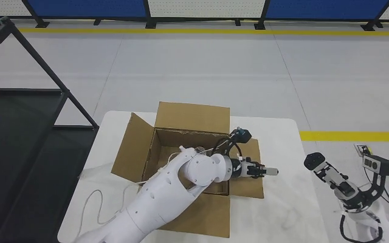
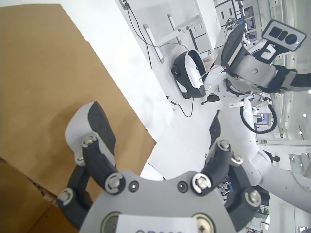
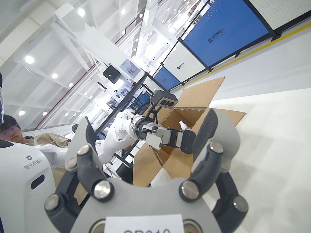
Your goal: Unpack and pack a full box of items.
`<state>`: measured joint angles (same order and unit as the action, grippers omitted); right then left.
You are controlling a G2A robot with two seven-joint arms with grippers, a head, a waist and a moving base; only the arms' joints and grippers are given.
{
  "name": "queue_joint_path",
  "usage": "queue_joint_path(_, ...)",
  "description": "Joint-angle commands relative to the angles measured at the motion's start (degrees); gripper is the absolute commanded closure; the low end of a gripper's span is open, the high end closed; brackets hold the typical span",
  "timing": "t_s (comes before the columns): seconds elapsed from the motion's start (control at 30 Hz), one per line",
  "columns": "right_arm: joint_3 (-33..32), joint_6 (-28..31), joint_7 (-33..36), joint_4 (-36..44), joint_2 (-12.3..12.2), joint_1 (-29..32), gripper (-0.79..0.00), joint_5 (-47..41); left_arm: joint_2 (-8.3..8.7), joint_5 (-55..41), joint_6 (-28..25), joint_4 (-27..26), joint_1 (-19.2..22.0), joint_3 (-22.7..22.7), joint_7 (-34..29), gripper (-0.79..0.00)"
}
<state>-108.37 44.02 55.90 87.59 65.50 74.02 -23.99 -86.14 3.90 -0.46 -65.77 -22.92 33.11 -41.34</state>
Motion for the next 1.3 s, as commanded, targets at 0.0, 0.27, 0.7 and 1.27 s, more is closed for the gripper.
queue_joint_path(0.0,-0.3,0.2,-0.1,-0.3,-0.2,0.3,-0.785,-0.2,-1.03,-0.3,0.1,2.5,1.0,-1.2,-0.1,-0.785)
queue_joint_path(0.27,-0.7,0.7,-0.3,-0.5,-0.8,1.3,-0.785,-1.0,-4.63,-0.4,0.9,9.6,3.7,-4.2,0.0,-0.785)
queue_joint_path(0.7,1.0,0.6,-0.9,-1.0,-1.7,0.2,-0.785,-1.0,-7.69,-0.5,2.4,15.4,4.7,-4.3,-0.9,-0.785)
queue_joint_path(1.27,2.0,-3.7,-0.1,2.4,-3.0,-1.2,-0.785,-2.9,-1.95,7.8,-3.5,-4.5,-4.3,11.9,8.7,-0.785)
